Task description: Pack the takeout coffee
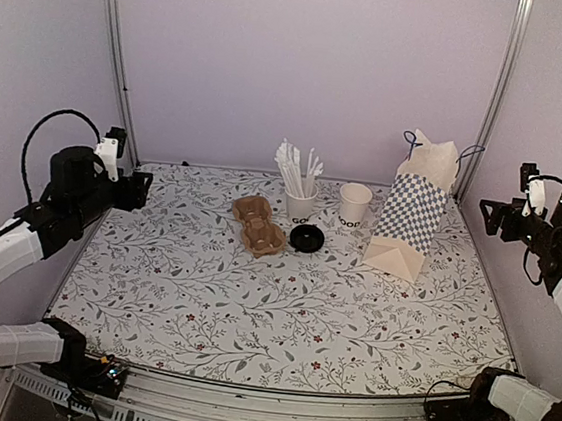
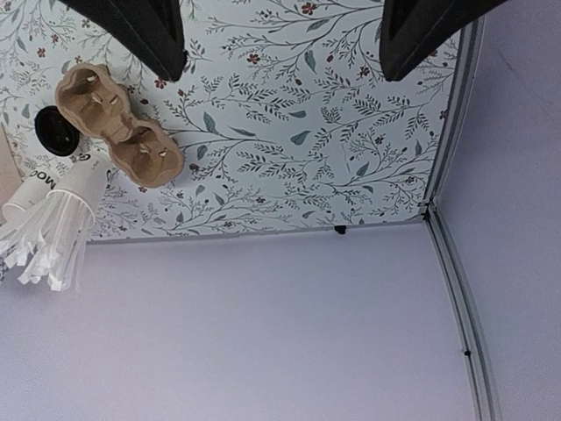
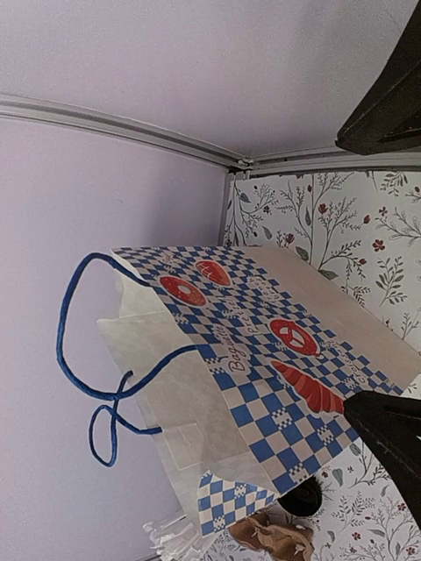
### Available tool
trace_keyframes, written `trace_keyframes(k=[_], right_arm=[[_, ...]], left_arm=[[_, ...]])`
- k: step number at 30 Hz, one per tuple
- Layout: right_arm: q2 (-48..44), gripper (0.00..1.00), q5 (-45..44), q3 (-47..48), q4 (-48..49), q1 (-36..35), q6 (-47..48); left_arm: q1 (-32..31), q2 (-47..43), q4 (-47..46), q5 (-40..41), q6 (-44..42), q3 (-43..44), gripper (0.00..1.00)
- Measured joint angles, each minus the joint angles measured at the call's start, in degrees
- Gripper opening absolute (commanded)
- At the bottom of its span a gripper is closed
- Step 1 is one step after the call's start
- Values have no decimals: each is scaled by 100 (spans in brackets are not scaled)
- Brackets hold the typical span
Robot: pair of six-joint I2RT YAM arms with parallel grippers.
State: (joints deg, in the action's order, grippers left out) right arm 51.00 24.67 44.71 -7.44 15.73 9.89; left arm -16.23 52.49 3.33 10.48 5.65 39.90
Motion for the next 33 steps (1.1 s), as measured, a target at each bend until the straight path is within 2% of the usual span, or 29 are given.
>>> trace_keyframes(k=[6, 11, 17, 24, 33], right_arm=[[31, 99, 339, -210, 103, 46, 286], [326, 99, 1010, -238, -125, 35, 927], [586, 99, 1449, -238, -487, -114, 1593], [741, 99, 1488, -238, -612, -310, 1991], [772, 99, 1488, -238, -675, -444, 2186]], left_arm=[[44, 66, -138, -321, 50, -9, 68], [13, 664, 103, -822, 227, 282, 63], [-702, 1414, 457, -944, 811, 988, 57], [-1458, 2579, 837, -960, 1403, 1930, 52], [-1707, 3689, 1279, -846, 2083, 2494, 47]])
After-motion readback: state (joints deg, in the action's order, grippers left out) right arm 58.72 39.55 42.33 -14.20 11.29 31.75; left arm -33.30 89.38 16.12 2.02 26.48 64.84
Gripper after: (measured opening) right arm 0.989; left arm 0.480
